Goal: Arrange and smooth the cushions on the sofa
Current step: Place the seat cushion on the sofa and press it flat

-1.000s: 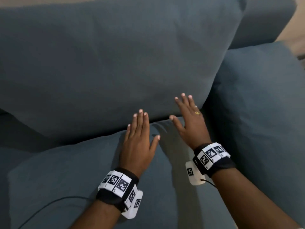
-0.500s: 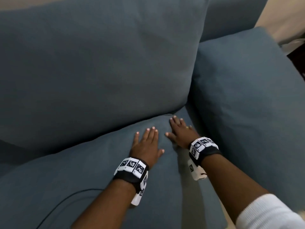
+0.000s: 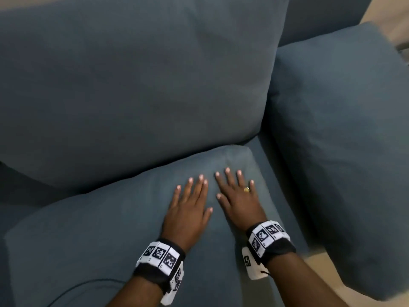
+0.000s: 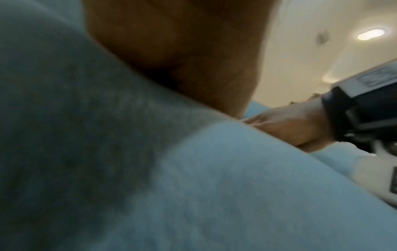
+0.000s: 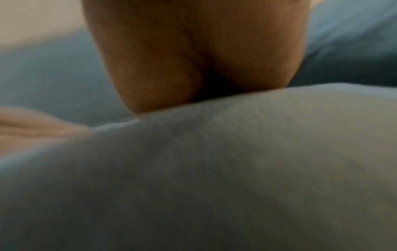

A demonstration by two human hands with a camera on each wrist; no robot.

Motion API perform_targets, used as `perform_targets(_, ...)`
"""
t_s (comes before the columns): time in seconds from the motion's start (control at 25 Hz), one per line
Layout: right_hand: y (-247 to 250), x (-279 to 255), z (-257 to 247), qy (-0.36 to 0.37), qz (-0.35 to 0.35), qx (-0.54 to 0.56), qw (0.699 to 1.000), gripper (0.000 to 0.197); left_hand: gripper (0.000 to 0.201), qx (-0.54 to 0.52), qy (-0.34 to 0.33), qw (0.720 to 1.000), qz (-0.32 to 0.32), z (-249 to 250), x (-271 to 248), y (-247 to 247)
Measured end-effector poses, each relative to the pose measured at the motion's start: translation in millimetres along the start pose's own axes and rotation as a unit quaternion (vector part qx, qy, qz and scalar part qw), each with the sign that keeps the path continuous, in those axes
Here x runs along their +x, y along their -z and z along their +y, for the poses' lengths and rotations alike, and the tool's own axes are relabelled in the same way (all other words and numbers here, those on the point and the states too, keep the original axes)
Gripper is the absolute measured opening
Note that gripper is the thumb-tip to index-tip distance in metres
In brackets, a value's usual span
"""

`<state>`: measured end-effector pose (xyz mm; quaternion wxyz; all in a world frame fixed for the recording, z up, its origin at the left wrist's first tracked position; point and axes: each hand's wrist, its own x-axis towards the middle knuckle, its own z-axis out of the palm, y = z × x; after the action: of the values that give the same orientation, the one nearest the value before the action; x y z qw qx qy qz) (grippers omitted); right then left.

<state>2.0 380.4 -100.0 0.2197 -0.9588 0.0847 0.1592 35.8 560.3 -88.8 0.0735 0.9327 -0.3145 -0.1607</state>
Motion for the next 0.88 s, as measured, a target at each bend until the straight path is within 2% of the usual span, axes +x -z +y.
perform_targets(0.04, -11.5, 0.3, -9.2, -0.004, -0.04, -0.036, 0.999, 0.066, 0.071, 0.006, -0.013, 1.0, -0.022, -7.4, -8.8, -5.9)
perform_targets(0.08, -10.6, 0.4, -20.9, -0.004, -0.034, -0.018, 0.999, 0.067, 0.071, 0.007, -0.008, 1.0, -0.014, -10.7, -13.8, -8.2)
perform_targets(0.16, 2.8, 4.7, -43.7, 0.036, 0.061, 0.034, 0.997, 0.065, 0.069, -0.007, 0.058, 0.998, 0.013, -21.8, -22.9, 3.6)
perform_targets(0.2, -1.7, 2.0, -52.9, 0.058, 0.084, 0.031, 0.994, 0.064, 0.068, -0.008, 0.097, 0.995, 0.024, -29.7, -31.4, 7.2)
perform_targets(0.24, -9.0, -2.5, -62.9, 0.068, 0.067, 0.009, 0.995, 0.063, 0.068, 0.001, 0.121, 0.992, 0.033, -39.1, -40.2, 5.4)
perform_targets(0.32, -32.9, -13.2, -74.6, 0.051, 0.009, -0.073, 0.996, 0.069, 0.07, 0.004, 0.137, 0.99, -0.006, -56.0, -63.1, 2.5)
perform_targets(0.36, -40.2, -16.7, -80.6, 0.047, 0.015, -0.086, 0.995, 0.071, 0.07, -0.003, 0.139, 0.99, -0.007, -63.0, -73.5, 3.0)
perform_targets(0.44, -31.4, -12.1, -98.6, 0.06, 0.065, -0.072, 0.993, 0.068, 0.069, 0.009, 0.16, 0.986, 0.041, -78.5, -87.2, 15.3)
perform_targets(0.52, -37.3, -14.3, -128.4, 0.102, 0.076, -0.065, 0.99, 0.067, 0.069, 0.003, 0.218, 0.974, 0.065, -109.7, -119.1, 13.8)
perform_targets(0.56, -47.8, -15.2, -144.7, 0.112, 0.051, -0.077, 0.989, 0.067, 0.07, 0.008, 0.252, 0.966, 0.053, -125.8, -134.9, 5.8)
perform_targets(0.6, -61.6, -14.9, -158.4, 0.111, 0.011, -0.098, 0.989, 0.068, 0.074, 0.002, 0.272, 0.962, 0.015, -140.9, -147.9, -3.2)
perform_targets(0.64, -77.9, -17.2, -172.3, 0.101, -0.02, -0.128, 0.986, 0.071, 0.077, -0.021, 0.277, 0.961, -0.012, -151.5, -160.9, -10.9)
perform_targets(0.68, -86.3, -18.7, -190.7, 0.093, -0.021, -0.128, 0.987, 0.072, 0.076, -0.053, 0.27, 0.961, -0.006, -160.8, -166.2, -9.0)
perform_targets(0.72, -89.3, -16.3, -210.4, 0.099, 0.003, -0.118, 0.988, 0.07, 0.073, -0.06, 0.263, 0.962, 0.032, -170.5, -170.3, -1.7)
perform_targets(0.8, -92.3, -20.5, -249.2, 0.147, 0.022, -0.104, 0.983, 0.068, 0.068, -0.082, 0.297, 0.948, 0.083, -189.8, -183.9, 11.5)
perform_targets(0.84, -101.5, -23.4, -267.5, 0.176, 0.01, -0.114, 0.978, 0.068, 0.067, -0.071, 0.313, 0.942, 0.095, -203.9, -195.7, 5.5)
perform_targets(0.88, -114.6, -25.4, -282.3, 0.192, -0.026, -0.134, 0.972, 0.068, 0.069, -0.072, 0.324, 0.94, 0.081, -217.4, -211.3, 0.6)
